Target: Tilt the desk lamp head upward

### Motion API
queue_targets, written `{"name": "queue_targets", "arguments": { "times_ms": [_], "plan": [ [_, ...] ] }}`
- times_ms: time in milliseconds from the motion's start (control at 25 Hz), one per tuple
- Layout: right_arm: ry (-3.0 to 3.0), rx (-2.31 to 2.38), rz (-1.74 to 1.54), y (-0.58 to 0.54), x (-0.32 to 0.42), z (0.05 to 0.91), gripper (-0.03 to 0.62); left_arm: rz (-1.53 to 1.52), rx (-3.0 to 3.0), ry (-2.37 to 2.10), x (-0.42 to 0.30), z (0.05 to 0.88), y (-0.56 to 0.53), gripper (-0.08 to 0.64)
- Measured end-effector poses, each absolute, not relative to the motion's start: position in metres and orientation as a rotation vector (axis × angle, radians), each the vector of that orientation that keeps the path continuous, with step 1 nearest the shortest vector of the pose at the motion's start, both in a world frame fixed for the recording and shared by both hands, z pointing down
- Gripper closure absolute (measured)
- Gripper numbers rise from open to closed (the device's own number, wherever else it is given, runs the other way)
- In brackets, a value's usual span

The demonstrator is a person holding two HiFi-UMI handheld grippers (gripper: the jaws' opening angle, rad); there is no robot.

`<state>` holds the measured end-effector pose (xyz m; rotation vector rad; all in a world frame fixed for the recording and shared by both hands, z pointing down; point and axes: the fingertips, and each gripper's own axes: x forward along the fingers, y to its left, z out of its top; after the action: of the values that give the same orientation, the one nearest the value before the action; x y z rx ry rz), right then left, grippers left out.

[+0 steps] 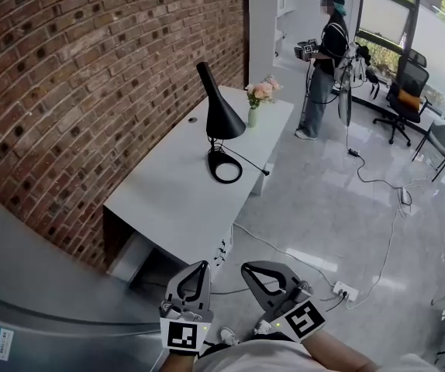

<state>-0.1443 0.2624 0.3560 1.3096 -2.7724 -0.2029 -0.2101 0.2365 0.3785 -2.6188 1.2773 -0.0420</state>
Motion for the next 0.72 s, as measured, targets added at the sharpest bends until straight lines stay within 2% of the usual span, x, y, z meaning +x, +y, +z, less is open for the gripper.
{"name": "queue_targets", "arguments": {
  "times_ms": [720],
  "plan": [
    [-2.634,1.452,-0.120,0.274,-0.142,0.379,0.574,-0.022,-2.721,1.126,-0.209,0.403,0.240,0.552]
  ]
}}
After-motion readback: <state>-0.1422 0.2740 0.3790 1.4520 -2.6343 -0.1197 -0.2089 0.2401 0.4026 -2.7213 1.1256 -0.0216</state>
